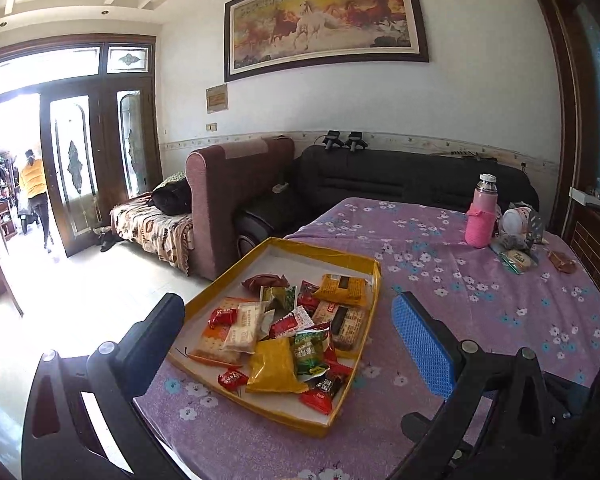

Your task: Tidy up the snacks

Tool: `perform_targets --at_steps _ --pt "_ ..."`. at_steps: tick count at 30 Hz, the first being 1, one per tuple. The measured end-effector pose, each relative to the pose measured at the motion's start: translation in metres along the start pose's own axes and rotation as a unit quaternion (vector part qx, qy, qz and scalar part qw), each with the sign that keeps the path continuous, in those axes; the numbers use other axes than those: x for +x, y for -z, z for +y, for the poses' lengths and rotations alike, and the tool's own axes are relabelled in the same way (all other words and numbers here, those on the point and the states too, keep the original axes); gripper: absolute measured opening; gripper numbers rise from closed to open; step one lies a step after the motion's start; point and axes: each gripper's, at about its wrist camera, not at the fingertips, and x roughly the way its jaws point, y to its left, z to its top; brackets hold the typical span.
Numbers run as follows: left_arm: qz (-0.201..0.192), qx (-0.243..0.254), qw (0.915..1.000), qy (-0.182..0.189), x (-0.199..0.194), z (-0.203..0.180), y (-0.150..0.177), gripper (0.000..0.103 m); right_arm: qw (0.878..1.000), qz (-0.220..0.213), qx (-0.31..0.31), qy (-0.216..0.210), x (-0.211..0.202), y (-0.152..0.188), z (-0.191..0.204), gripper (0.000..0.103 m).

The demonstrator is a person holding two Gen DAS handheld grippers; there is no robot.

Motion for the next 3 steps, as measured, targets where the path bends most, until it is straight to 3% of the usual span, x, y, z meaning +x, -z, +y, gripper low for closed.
perform_targets --at_steps 3 --pt "0.013 0.009 0.9999 -0.005 0.0075 -0.0063 0.0012 0.103 1.0 0.001 0.01 0.0 0.0023 -0.0003 -0.0061 0.074"
